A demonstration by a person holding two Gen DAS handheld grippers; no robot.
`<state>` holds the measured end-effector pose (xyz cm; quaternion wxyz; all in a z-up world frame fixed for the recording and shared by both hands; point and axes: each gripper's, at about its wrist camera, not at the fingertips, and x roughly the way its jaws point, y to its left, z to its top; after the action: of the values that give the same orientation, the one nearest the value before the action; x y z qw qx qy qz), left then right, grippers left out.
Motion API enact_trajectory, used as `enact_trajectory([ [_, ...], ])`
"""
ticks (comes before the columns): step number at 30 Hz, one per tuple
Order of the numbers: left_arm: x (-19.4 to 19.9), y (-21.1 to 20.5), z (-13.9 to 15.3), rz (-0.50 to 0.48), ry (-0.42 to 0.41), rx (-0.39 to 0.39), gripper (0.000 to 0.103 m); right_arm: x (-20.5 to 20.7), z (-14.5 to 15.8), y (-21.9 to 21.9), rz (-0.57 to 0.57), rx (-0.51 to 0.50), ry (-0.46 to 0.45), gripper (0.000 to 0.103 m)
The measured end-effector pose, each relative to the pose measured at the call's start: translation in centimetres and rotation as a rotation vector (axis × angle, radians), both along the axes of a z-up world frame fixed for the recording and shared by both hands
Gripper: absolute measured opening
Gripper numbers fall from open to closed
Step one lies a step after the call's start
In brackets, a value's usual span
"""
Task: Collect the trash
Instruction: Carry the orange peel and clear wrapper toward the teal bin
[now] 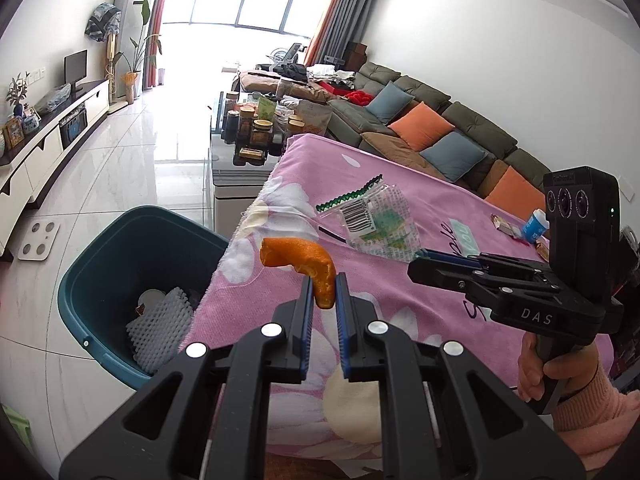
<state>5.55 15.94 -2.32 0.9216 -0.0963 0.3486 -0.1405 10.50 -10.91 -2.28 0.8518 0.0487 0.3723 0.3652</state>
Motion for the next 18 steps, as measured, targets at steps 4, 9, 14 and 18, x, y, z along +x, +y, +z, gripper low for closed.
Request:
enact_trajectory([
  [4,-0.1,0.2,0.1,0.011,-0.003,0.0,0.011,0.1,0.0,0.6,0.011,-0.002,0.005,0.014],
  [9,0.0,0.9,0.2,0.029,-0.007,0.002,0.011,0.6,-0.1,1.2,0.025,-0.003,0.012,0.014],
  [14,-0.1,1.3,0.3,0.046,-0.01,0.002,0.011,0.7,-0.2,1.9,0.036,-0.006,0.02,0.014],
  [18,-0.2,1.6,0.4,0.06,-0.013,0.004,0.011,0.9,-0.1,2.5,0.047,-0.009,0.021,0.014],
])
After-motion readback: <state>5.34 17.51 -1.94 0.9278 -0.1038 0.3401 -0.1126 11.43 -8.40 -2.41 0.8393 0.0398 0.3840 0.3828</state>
